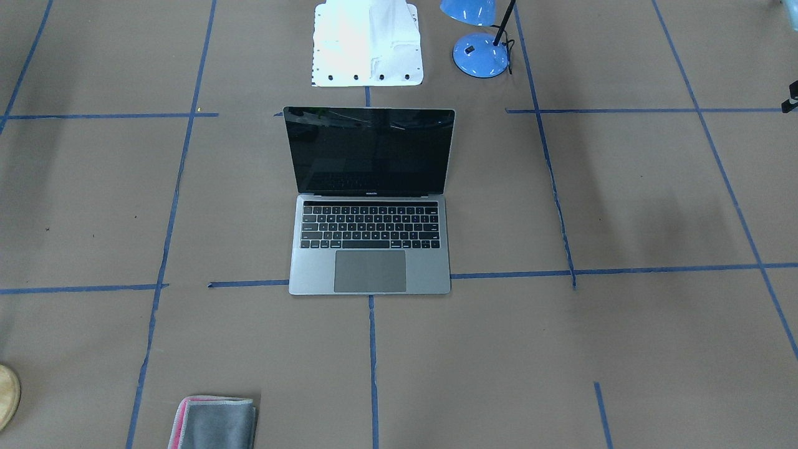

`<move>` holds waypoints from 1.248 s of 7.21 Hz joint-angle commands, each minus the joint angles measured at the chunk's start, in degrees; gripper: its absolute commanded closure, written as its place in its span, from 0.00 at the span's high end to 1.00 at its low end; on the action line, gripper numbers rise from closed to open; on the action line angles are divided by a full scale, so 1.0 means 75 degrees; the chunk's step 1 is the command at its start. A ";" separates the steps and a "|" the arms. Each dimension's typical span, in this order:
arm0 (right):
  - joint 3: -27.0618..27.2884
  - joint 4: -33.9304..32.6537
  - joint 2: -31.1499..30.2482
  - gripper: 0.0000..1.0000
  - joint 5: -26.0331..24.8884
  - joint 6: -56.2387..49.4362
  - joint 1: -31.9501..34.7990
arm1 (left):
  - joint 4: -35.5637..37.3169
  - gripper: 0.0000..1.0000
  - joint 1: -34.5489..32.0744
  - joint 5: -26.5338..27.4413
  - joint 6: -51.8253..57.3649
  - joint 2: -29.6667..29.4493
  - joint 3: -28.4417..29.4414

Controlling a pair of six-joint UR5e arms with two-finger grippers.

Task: Close laptop

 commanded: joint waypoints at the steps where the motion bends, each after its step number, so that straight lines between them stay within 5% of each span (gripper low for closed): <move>1: 0.0023 0.0000 0.0000 1.00 0.0139 0.0000 0.0000 | -0.0033 1.00 0.0012 -0.0017 0.0011 0.0007 -0.0017; 4: 0.0035 0.1377 -0.0116 1.00 0.0433 0.0058 -0.0023 | -0.0068 1.00 0.0268 -0.0041 0.0000 -0.0272 -0.0250; 6: 0.0047 0.1615 -0.0117 1.00 0.1145 0.0128 -0.0256 | 0.0036 1.00 0.0269 -0.0145 -0.0035 -0.1524 -0.0309; 7: 0.0059 0.2035 -0.0106 1.00 0.1392 0.0848 -0.0525 | -0.0102 1.00 0.0327 -0.0912 -0.0824 -0.1563 -0.0147; 9: 0.0047 0.4218 -0.0117 1.00 0.1371 0.3616 -0.1657 | -0.0859 1.00 0.0924 -0.1096 -0.1651 -0.1529 -0.0321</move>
